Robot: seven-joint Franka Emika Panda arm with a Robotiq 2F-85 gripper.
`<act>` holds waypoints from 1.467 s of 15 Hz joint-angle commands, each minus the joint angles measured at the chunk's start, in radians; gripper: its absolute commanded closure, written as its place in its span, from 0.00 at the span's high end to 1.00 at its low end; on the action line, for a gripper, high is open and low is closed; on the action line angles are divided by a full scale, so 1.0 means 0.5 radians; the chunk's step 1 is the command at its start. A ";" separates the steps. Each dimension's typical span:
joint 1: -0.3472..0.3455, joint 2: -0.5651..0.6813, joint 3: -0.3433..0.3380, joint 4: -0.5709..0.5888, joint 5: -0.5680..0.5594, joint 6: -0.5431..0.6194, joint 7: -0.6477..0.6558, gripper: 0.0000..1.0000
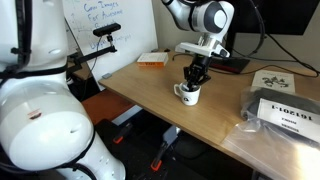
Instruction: Remove the pen from the white mug
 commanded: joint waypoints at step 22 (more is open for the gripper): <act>0.623 -0.214 0.478 -0.555 -0.184 1.621 0.810 0.03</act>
